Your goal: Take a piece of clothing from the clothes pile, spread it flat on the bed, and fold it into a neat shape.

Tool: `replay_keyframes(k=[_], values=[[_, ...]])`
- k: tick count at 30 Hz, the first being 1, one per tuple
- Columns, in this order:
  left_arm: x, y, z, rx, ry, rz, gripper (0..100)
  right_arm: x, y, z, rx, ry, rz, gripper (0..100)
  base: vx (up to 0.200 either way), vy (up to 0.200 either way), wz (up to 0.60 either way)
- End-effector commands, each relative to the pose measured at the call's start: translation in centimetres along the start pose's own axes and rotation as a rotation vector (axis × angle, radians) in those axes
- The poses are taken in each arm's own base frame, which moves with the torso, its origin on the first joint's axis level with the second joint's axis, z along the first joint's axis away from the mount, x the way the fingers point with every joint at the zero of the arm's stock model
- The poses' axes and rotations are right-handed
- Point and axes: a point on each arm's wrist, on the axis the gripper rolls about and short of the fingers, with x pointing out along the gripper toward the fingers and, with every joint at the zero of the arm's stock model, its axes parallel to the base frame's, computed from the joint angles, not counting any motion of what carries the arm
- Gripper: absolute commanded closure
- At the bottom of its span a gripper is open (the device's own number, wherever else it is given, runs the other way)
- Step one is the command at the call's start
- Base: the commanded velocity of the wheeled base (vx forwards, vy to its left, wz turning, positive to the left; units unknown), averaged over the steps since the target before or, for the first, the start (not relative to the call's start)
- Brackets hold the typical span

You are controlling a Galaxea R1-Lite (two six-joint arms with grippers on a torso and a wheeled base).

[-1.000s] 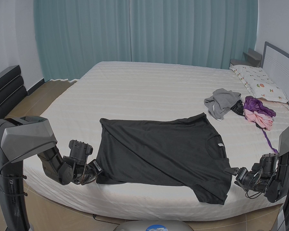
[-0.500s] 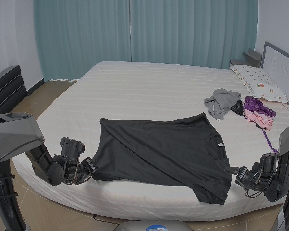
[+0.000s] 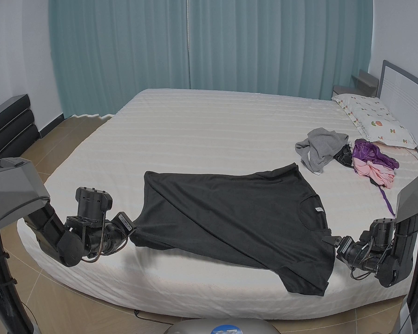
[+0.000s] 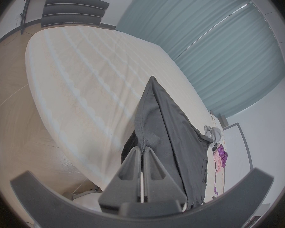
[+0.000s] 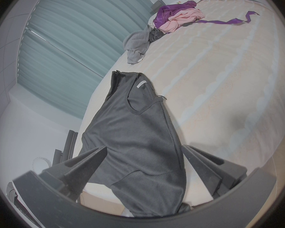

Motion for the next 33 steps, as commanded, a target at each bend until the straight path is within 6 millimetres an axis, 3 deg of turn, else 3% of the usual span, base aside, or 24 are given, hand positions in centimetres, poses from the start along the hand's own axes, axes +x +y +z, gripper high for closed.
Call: replay_keyframes(k=[1,17,18,23,33], values=[[-0.1,0.3,0.3,-0.014,-0.013,0.0,100,1.8,-1.1,-0.3,0.006,0.025,-0.031,0,0.0,0.0,0.0],[0.0,0.5,0.5,-0.023,-0.017,0.006,100,2.2,-1.2,-0.6,-0.067,0.047,-0.043,0,0.0,0.0,0.0],[0.0,0.5,0.5,-0.022,-0.017,0.006,100,2.2,-1.2,-0.6,-0.073,0.049,-0.044,100,0.0,0.0,0.0],[0.0,0.5,0.6,-0.023,-0.018,0.004,100,2.4,-1.2,0.0,-0.104,-0.006,-0.061,100,0.0,0.0,0.0],[0.2,0.5,0.5,-0.024,-0.023,-0.002,100,3.1,-0.4,3.4,-0.108,-0.135,-0.001,100,0.0,0.0,0.0]])
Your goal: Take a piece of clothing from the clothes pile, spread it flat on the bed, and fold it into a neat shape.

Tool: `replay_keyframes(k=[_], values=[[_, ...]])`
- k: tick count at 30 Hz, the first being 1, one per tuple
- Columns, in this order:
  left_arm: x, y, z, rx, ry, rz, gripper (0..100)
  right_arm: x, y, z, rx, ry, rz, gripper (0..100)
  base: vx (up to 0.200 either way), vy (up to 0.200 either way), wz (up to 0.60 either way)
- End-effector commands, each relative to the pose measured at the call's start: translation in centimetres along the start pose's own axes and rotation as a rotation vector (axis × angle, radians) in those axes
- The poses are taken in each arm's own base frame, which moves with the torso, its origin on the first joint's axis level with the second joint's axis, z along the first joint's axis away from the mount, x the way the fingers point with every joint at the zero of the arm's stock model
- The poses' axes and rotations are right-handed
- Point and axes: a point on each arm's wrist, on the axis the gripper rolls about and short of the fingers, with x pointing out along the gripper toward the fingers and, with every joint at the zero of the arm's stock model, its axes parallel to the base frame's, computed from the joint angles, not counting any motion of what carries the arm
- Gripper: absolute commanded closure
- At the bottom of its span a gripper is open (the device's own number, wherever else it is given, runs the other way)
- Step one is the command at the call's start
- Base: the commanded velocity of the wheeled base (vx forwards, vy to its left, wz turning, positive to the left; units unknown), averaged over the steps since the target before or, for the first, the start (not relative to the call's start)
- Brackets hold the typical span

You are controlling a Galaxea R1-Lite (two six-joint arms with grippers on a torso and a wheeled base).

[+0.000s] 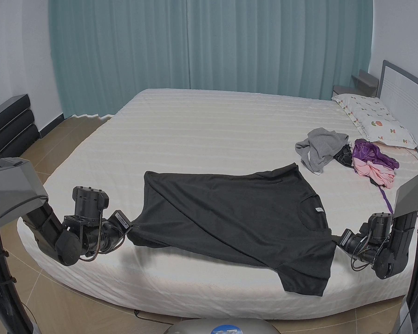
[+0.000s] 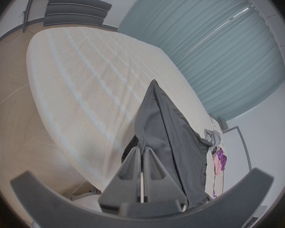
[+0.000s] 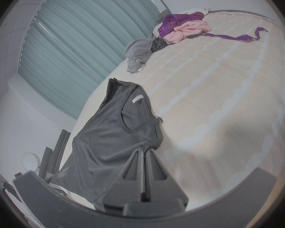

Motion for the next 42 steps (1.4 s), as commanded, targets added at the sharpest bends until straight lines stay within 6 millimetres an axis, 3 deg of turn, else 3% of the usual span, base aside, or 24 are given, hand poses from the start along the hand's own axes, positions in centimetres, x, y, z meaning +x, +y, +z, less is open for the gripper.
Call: replay_keyframes(k=[1,10,11,16,22,30,42], values=[[0.2,0.2,-0.1,-0.001,0.001,0.001,100,0.5,0.5,1.3,-0.009,-0.055,0.034,100,0.0,0.0,0.0],[0.7,0.4,-0.3,-0.001,-0.002,-0.002,100,3.1,1.3,3.2,-0.014,-0.062,0.044,100,0.0,0.0,0.0],[0.7,0.4,-0.3,-0.001,-0.002,-0.002,100,3.2,1.3,3.2,-0.013,-0.058,0.041,0,0.0,0.0,0.0],[0.7,0.4,-0.4,0.0,0.0,-0.002,100,3.2,1.3,3.0,-0.014,-0.035,0.055,0,0.0,0.0,0.0],[0.8,0.6,-0.6,0.004,0.009,0.007,100,-0.1,1.6,2.3,-0.029,0.035,0.089,0,0.0,0.0,0.0],[0.7,0.6,-0.7,0.003,0.01,0.006,100,-2.8,-0.4,-0.9,-0.158,0.213,0.097,0,0.0,0.0,0.0],[0.7,0.7,-0.7,0.005,0.012,0.008,100,-1.3,-0.9,-3.1,-0.232,0.275,0.104,0,0.0,0.0,0.0]])
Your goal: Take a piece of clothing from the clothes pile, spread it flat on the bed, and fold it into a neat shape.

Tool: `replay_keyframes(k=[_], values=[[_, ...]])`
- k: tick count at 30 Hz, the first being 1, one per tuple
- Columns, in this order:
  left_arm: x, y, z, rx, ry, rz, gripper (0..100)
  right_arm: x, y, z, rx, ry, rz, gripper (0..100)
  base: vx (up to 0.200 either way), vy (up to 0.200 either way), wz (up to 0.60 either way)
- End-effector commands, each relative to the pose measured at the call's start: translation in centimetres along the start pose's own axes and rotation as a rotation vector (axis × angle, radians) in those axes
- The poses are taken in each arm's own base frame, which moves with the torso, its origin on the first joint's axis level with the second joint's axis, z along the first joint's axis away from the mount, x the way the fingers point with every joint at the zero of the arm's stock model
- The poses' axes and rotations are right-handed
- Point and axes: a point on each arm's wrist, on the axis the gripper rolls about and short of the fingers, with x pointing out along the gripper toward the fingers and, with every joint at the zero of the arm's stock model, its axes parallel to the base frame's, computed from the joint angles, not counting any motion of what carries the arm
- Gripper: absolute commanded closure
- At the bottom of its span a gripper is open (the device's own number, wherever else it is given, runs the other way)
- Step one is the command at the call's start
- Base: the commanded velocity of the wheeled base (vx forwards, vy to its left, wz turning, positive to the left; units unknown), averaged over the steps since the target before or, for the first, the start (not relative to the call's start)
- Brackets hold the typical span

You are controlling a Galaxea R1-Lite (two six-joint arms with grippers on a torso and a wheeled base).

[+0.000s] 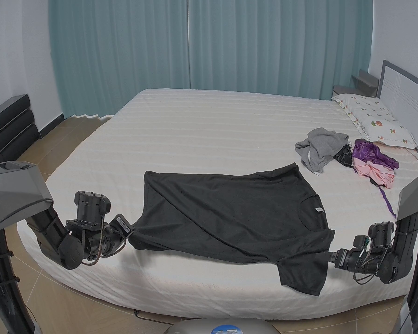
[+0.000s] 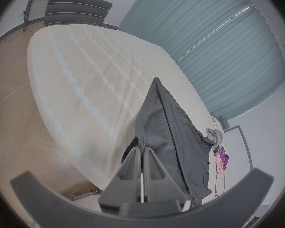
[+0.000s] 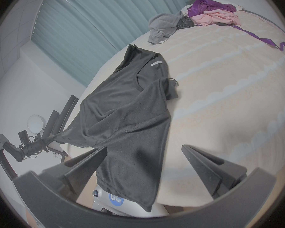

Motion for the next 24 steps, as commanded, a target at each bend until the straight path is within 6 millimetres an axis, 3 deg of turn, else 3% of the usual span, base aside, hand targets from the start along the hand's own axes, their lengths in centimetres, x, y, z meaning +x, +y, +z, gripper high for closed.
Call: replay_keyframes(k=[1,10,11,16,24], values=[[0.0,0.0,0.0,-0.001,0.001,0.002,100,1.2,0.0,-0.7,-0.009,0.025,0.007,0,0.0,0.0,0.0],[0.0,0.0,0.0,0.001,0.001,0.002,100,2.4,0.9,-1.2,-0.05,0.031,0.042,0,0.0,0.0,0.0],[0.0,0.1,0.0,0.0,0.0,0.003,100,2.4,0.9,-1.2,-0.048,0.033,0.028,100,0.0,0.0,0.0],[0.0,0.1,0.0,-0.001,0.001,0.002,100,1.9,0.7,-1.2,-0.045,0.024,0.003,100,0.0,0.0,0.0],[-0.1,-0.1,0.0,0.001,-0.004,-0.002,100,-1.1,-0.2,0.5,0.009,-0.059,0.002,100,0.0,0.0,0.0]])
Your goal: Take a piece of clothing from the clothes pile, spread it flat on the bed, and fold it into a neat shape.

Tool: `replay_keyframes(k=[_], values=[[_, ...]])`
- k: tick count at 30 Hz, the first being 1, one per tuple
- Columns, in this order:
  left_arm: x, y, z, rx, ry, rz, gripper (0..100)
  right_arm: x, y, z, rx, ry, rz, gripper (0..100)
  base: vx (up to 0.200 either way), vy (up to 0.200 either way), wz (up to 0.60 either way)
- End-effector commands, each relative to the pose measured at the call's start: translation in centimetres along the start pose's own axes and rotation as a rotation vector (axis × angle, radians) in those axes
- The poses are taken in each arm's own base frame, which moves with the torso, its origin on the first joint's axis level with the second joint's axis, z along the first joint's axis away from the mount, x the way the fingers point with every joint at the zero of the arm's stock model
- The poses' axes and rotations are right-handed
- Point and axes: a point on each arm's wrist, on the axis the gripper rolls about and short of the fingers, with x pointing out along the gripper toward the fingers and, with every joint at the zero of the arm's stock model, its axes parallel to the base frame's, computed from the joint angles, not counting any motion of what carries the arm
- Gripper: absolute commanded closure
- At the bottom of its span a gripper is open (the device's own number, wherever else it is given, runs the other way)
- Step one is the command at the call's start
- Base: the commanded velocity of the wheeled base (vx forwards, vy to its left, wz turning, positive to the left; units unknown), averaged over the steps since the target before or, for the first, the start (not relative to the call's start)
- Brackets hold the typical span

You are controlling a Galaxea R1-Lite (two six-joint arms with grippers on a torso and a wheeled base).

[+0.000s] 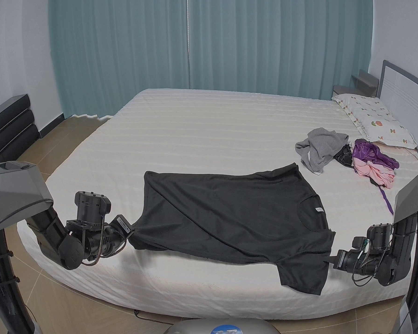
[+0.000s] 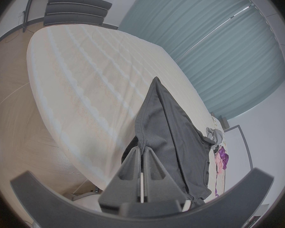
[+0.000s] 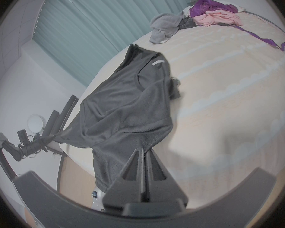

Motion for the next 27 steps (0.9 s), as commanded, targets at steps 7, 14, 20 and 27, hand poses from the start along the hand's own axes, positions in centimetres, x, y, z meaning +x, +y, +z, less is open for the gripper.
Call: replay_keyframes(k=[7,14,20,27], values=[[0.0,-0.4,0.7,0.002,-0.061,-0.052,100,-4.7,0.3,2.6,0.106,-0.118,0.097,100,0.0,0.0,0.0],[-0.6,-1.1,2.6,-0.015,-0.16,-0.134,100,-5.9,1.3,4.4,0.153,-0.198,0.15,100,0.0,0.0,0.0],[-1.2,-1.5,3.4,0.015,-0.231,-0.203,100,-6.0,1.4,4.1,0.162,-0.184,0.149,100,0.0,0.0,0.0],[-2.2,-0.3,3.3,0.069,-0.233,-0.164,100,-7.2,1.8,3.2,0.18,-0.155,0.174,100,0.0,0.0,0.0]])
